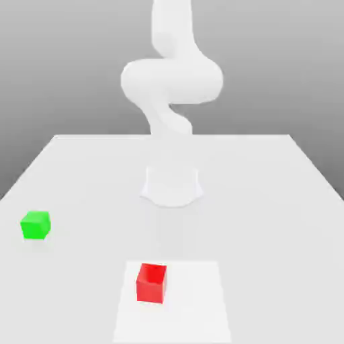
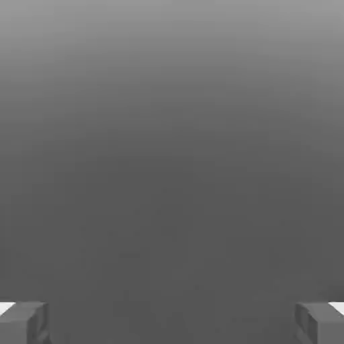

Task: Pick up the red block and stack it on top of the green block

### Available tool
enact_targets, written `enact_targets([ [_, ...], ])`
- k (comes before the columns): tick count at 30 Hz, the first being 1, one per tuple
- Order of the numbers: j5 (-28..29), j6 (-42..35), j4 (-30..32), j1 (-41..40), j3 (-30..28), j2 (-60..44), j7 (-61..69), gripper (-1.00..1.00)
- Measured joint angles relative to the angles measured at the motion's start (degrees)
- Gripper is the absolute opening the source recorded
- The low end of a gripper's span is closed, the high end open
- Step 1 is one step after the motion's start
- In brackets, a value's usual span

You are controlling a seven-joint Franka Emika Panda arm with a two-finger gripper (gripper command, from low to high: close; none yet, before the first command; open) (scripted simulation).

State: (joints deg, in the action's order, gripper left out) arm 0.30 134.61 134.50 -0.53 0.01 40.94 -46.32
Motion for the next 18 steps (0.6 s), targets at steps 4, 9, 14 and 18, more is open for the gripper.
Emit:
enact_targets([
  [4, 0.53, 5.18, 4.83, -0.88, -0.15, -8.96, -0.90, 0.00],
  [9, 0.93, 11.21, 10.52, -1.87, -0.50, -19.39, -1.78, 0.00],
  [14, 0.87, 17.21, 16.18, -2.77, -0.96, -29.78, -2.33, 0.00],
  [18, 0.26, 22.00, 20.70, -3.34, -1.47, -38.08, -2.36, 0.00],
])
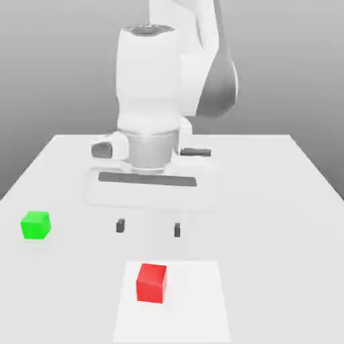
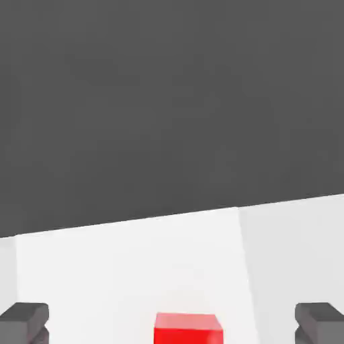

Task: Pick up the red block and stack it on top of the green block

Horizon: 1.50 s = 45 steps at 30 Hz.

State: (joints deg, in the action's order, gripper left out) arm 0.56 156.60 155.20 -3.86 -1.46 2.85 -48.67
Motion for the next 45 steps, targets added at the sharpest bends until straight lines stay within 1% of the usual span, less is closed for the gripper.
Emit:
enact_targets([
  [3, -0.81, 4.29, 1.75, -0.22, -0.01, -6.23, 0.36, 0.00],
  [8, -1.74, 13.02, 0.63, -0.60, 0.59, -16.62, 1.00, 0.00],
  [9, -1.82, 13.91, 0.49, -0.65, 0.66, -17.67, 1.07, -1.00],
  [16, -1.62, 13.71, 0.52, -0.73, 0.72, -17.42, 0.89, -1.00],
  [22, -0.74, 4.19, 2.15, -0.76, 0.43, -6.29, 0.23, -1.00],
  [26, 0.34, 1.52, 2.66, -9.18, -2.85, -3.05, -4.68, -1.00],
  [34, 2.71, -1.55, 3.34, -25.62, -11.55, 0.85, -16.84, -1.00],
  [40, 4.52, -3.79, 3.83, -35.90, -18.47, 3.75, -26.02, -1.00],
  [42, 1.78, -3.42, 3.76, -36.33, -19.66, 2.79, -25.03, -1.00],
  [45, -4.24, -2.13, 3.45, -34.95, -20.21, 0.01, -21.02, -1.00],
])
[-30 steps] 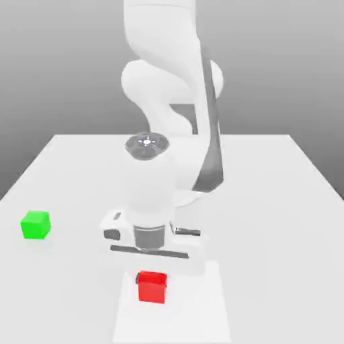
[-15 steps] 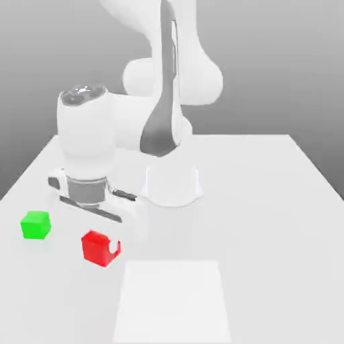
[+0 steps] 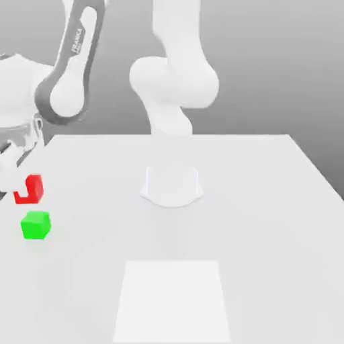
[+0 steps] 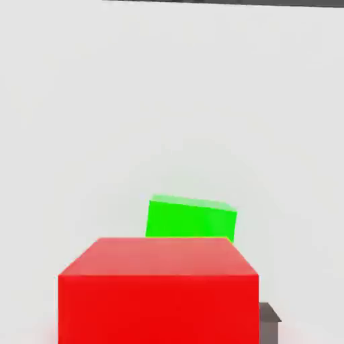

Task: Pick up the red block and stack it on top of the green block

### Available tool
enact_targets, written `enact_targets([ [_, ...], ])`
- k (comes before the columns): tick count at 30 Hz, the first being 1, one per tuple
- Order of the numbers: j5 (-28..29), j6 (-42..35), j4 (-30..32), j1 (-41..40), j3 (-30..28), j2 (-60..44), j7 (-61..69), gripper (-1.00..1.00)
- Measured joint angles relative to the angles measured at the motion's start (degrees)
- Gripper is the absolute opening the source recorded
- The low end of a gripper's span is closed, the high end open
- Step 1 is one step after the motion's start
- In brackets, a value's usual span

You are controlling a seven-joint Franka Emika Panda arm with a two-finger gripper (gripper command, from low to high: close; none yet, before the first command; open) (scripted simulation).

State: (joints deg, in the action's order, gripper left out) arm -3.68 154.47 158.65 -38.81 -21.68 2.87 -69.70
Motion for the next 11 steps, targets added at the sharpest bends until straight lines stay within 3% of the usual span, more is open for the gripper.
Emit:
enact_targets([
  [6, -9.24, 3.16, -0.60, 0.82, 1.15, -5.49, 6.57, -1.00],
  [11, -11.42, 6.68, -0.69, 0.47, 1.85, -8.85, 8.15, -1.00],
])
